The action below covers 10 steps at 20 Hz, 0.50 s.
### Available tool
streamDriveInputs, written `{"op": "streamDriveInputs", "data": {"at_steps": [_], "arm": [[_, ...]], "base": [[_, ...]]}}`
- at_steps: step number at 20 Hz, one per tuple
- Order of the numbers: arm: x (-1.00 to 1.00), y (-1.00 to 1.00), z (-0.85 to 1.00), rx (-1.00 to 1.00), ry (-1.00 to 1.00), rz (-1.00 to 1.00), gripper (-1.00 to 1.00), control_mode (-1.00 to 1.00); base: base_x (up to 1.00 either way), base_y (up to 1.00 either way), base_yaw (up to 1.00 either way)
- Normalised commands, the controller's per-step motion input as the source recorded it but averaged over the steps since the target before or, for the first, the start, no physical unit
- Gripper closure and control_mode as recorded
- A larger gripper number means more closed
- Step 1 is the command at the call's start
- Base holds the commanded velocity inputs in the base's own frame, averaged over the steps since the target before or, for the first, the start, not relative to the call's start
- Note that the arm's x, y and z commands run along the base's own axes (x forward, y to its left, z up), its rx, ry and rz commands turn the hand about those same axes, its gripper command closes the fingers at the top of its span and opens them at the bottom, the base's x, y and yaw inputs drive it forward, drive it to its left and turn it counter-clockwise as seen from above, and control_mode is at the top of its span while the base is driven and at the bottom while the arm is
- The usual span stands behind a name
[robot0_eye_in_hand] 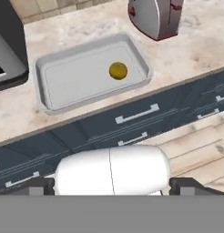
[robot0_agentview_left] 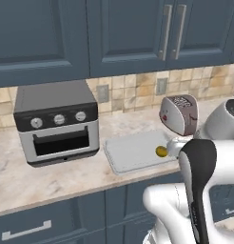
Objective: Pick the mango and orange from the fridge and place them inside the tupperware on the counter.
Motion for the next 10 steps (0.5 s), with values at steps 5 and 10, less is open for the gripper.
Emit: {"op": "streamDriveInputs", "data": {"at_steps": [5, 10], "arm": [[0.0, 0.0, 0.0, 0.0, 0.0, 0.0, -1.0, 1.0], [0.0, 0.0, 0.0, 0.0, 0.0, 0.0, -1.0, 1.0]], "base": [[-0.78, 0.47, -0.62], [-0.73, 0.37, -0.53]]}}
